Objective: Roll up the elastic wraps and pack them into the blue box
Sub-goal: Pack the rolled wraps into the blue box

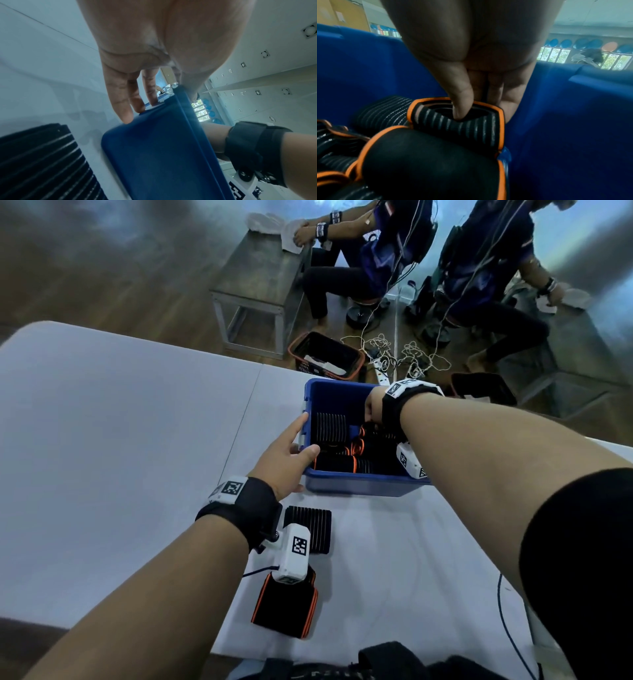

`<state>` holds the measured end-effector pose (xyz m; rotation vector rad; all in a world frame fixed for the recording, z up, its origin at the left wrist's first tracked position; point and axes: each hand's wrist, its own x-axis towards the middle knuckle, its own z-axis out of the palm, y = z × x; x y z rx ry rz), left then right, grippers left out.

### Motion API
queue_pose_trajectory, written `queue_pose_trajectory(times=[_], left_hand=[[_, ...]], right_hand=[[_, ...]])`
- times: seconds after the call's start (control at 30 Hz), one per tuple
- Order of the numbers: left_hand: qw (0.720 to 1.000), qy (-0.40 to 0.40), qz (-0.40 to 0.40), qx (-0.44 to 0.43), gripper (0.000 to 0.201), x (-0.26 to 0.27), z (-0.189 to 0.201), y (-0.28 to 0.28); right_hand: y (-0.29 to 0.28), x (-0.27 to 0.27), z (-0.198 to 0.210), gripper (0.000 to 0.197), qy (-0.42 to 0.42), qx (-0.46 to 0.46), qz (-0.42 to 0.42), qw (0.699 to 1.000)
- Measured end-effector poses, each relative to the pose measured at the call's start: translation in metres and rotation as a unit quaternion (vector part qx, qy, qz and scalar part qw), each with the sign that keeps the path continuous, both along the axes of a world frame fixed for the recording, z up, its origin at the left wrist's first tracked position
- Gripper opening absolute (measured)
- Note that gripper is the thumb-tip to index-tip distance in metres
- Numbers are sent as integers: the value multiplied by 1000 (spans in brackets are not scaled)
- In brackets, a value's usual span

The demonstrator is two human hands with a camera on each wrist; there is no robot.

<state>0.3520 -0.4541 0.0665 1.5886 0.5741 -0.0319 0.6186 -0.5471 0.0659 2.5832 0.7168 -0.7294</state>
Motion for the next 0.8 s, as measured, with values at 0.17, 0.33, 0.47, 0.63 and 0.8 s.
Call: queue_pose_trajectory(times=[0.17,0.33,0.47,0.63,0.8], left_hand=[[1000,0,-3,6,64,1,-1,1],[1000,-1,-5,17,64,1,-1,1],[999,7,-10,29,64,1,1,2],[998,15,-18,51,65,1,3,1],[997,23,-16,66,68,2,8,3]], right_hand=[[4,22,-28,80,29,14,4,999],[5,71,-81,75,40,7,25,999],[-1,87,-62,70,11,27,30,999],[-27,-39,87,34,36,112,19,993],[-54,-90,124,37,68,253,34,965]])
